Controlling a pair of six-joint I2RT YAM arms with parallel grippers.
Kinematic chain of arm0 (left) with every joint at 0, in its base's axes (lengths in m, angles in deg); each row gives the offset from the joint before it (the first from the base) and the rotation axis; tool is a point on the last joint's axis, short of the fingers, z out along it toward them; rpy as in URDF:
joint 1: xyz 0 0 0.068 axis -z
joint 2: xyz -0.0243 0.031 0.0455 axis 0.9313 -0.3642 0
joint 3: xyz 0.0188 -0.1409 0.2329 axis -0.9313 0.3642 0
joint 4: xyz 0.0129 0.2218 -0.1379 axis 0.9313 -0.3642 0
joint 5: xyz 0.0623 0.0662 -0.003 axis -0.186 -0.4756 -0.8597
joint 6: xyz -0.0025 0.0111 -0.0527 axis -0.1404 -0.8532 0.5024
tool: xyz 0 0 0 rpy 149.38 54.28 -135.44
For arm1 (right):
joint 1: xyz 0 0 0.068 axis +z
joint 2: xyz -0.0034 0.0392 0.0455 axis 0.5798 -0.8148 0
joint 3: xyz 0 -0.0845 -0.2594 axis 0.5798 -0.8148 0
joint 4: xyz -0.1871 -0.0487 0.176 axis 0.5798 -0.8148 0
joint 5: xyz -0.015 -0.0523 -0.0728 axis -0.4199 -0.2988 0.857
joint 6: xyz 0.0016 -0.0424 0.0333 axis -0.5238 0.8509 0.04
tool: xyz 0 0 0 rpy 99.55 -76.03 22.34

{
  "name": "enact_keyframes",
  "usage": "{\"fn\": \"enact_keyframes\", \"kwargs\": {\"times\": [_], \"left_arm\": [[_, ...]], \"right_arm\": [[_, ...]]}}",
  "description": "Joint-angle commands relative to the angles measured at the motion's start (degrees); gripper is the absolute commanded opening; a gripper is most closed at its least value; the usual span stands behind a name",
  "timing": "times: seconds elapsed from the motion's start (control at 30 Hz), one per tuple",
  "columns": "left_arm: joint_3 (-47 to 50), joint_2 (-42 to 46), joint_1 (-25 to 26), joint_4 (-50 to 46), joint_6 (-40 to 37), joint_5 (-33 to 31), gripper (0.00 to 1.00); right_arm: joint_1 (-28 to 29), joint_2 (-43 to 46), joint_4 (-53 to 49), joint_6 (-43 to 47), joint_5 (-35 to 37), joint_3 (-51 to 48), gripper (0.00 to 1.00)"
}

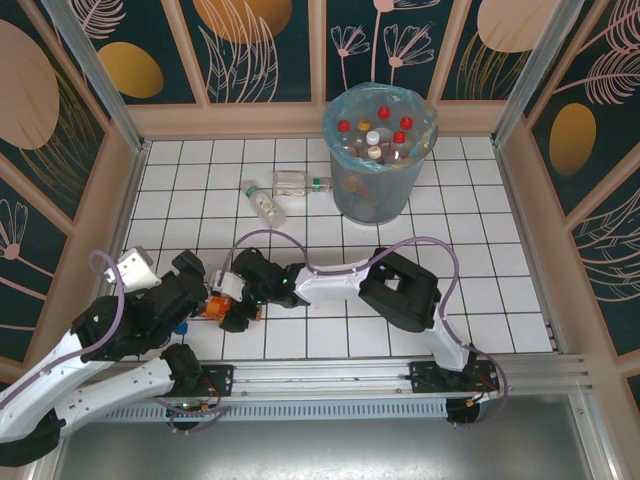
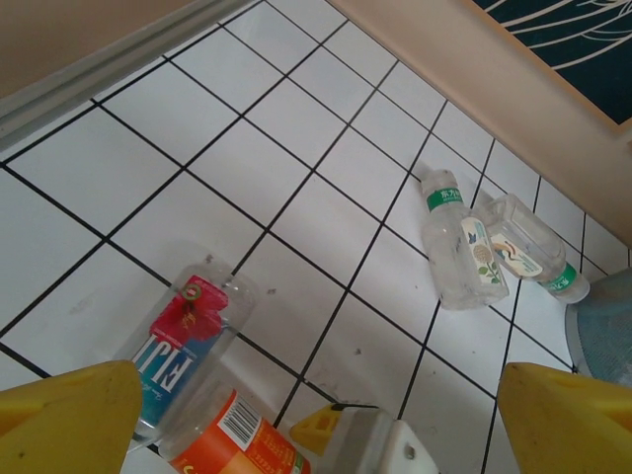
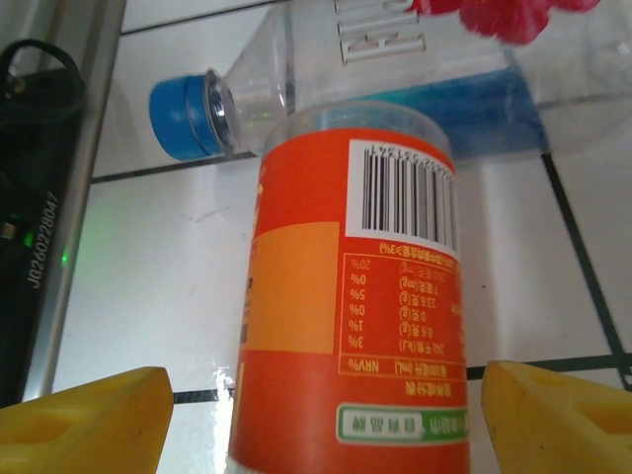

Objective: Put the plastic bottles in the bin

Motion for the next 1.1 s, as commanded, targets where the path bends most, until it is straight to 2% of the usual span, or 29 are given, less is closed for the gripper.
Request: {"fn": "enact_keyframes", "kwargs": {"times": [0.0, 0.17, 0.3, 0.5, 0.7, 0.8, 0.93, 1.07], "left_arm": [[-1.19, -0.07, -0.17, -2.58, -0.02, -2.45, 0.93], [-1.29, 0.56, -0.14, -2.66, -0.40, -2.78, 0.93], [-1.46, 1.02, -0.20, -2.55, -0.95, -3.24, 0.93], [-3.52, 0.50, -0.18, -1.95, -2.91, -4.29, 0.93], [-5.26, -1.30, -0.19, 0.50, -6.63, -4.85, 0.92], [-6.82, -3.63, -0.22, 2.42, -10.49, -5.27, 0.92], [-10.64, -8.17, -0.17, 6.06, -17.27, -6.74, 0.93], [-17.22, -13.18, -0.23, 13.70, -26.20, -9.56, 0.92]], "right_arm": [[0.60, -3.04, -3.95, 0.89, 0.48, 4.66, 0.82], [0.71, -6.98, -10.77, 0.76, 0.89, 11.82, 0.77], [0.60, -6.64, -14.16, 1.24, 1.67, 13.86, 0.69], [0.16, -1.64, -17.92, 1.97, 1.34, 12.34, 0.52], [-1.11, 6.85, -18.71, 0.49, 0.10, 8.39, 0.46], [-3.47, 12.37, -19.13, -1.03, -0.96, 7.03, 0.44], [-8.05, 19.59, -21.92, -1.25, 2.35, 7.97, 0.42], [-14.58, 25.74, -25.86, -1.53, 5.72, 13.66, 0.41]]}}
